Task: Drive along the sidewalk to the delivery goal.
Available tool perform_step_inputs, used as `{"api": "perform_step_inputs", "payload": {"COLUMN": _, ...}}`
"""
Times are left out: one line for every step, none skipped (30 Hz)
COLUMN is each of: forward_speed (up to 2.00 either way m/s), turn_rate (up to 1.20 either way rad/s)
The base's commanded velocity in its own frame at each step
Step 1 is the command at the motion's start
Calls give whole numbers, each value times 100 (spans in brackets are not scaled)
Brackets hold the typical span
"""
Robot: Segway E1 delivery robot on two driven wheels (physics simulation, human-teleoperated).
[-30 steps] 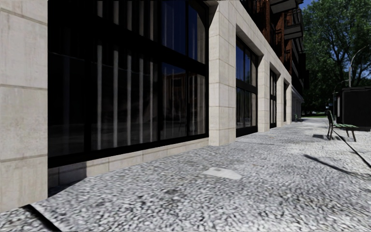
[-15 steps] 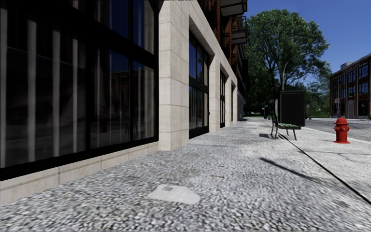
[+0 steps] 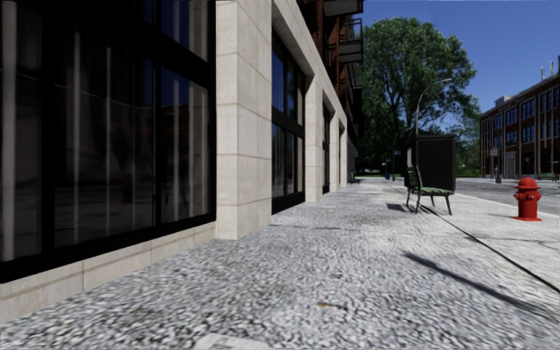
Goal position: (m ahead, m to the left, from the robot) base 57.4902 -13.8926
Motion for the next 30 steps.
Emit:
{"api": "perform_step_inputs", "payload": {"forward_speed": 149, "turn_rate": -33}}
{"api": "perform_step_inputs", "payload": {"forward_speed": 148, "turn_rate": -35}}
{"api": "perform_step_inputs", "payload": {"forward_speed": 148, "turn_rate": -36}}
{"api": "perform_step_inputs", "payload": {"forward_speed": 148, "turn_rate": -36}}
{"api": "perform_step_inputs", "payload": {"forward_speed": 148, "turn_rate": -36}}
{"api": "perform_step_inputs", "payload": {"forward_speed": 148, "turn_rate": -36}}
{"api": "perform_step_inputs", "payload": {"forward_speed": 148, "turn_rate": -36}}
{"api": "perform_step_inputs", "payload": {"forward_speed": 148, "turn_rate": -36}}
{"api": "perform_step_inputs", "payload": {"forward_speed": 148, "turn_rate": -36}}
{"api": "perform_step_inputs", "payload": {"forward_speed": 148, "turn_rate": -36}}
{"api": "perform_step_inputs", "payload": {"forward_speed": 148, "turn_rate": -36}}
{"api": "perform_step_inputs", "payload": {"forward_speed": 148, "turn_rate": -36}}
{"api": "perform_step_inputs", "payload": {"forward_speed": 148, "turn_rate": -36}}
{"api": "perform_step_inputs", "payload": {"forward_speed": 148, "turn_rate": -36}}
{"api": "perform_step_inputs", "payload": {"forward_speed": 148, "turn_rate": -36}}
{"api": "perform_step_inputs", "payload": {"forward_speed": 148, "turn_rate": -36}}
{"api": "perform_step_inputs", "payload": {"forward_speed": 148, "turn_rate": -36}}
{"api": "perform_step_inputs", "payload": {"forward_speed": 148, "turn_rate": -36}}
{"api": "perform_step_inputs", "payload": {"forward_speed": 148, "turn_rate": -36}}
{"api": "perform_step_inputs", "payload": {"forward_speed": 148, "turn_rate": -36}}
{"api": "perform_step_inputs", "payload": {"forward_speed": 148, "turn_rate": -36}}
{"api": "perform_step_inputs", "payload": {"forward_speed": 148, "turn_rate": -36}}
{"api": "perform_step_inputs", "payload": {"forward_speed": 148, "turn_rate": -36}}
{"api": "perform_step_inputs", "payload": {"forward_speed": 148, "turn_rate": -36}}
{"api": "perform_step_inputs", "payload": {"forward_speed": 148, "turn_rate": -36}}
{"api": "perform_step_inputs", "payload": {"forward_speed": 148, "turn_rate": -36}}
{"api": "perform_step_inputs", "payload": {"forward_speed": 148, "turn_rate": -36}}
{"api": "perform_step_inputs", "payload": {"forward_speed": 149, "turn_rate": -28}}
{"api": "perform_step_inputs", "payload": {"forward_speed": 152, "turn_rate": -10}}
{"api": "perform_step_inputs", "payload": {"forward_speed": 161, "turn_rate": 0}}
